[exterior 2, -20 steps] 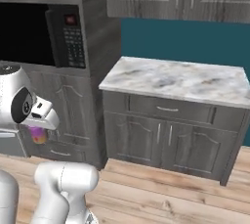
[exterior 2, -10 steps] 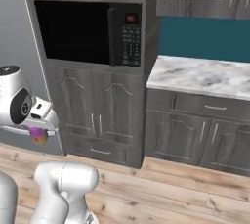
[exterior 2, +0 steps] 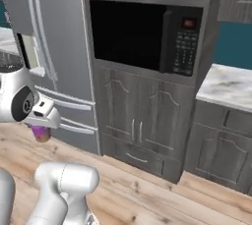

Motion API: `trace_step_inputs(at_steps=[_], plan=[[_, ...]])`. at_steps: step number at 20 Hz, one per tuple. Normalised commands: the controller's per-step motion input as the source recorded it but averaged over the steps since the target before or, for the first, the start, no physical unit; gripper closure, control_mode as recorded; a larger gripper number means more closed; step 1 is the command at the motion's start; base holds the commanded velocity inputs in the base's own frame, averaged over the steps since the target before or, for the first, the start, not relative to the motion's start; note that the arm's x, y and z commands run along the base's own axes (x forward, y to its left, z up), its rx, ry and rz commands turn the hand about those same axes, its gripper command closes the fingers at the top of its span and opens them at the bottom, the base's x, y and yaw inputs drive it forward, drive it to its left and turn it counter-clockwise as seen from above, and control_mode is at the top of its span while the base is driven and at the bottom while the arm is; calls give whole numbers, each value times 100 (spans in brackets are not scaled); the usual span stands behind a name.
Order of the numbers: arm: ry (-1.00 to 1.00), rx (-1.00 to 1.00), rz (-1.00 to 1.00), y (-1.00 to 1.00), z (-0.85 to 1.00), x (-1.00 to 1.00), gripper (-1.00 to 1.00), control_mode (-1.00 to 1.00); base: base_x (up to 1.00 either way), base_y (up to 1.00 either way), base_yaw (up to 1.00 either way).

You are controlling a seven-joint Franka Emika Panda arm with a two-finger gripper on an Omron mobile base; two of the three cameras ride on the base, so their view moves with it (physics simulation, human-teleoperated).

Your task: Four empty soda cans are scattered around the kitchen. Gather all the cans and cluster them next to the stove for recycling.

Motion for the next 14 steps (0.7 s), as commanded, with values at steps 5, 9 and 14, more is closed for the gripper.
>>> trace_step_inputs(at_steps=[5, 9, 14], plan=[[0, 0, 0, 0, 0, 0, 100, 100, -10, 0, 50], [0, 0, 0, 0, 0, 0, 100, 100, -9, 0, 50], [0, 0, 0, 0, 0, 0, 100, 100, -8, 0, 50]])
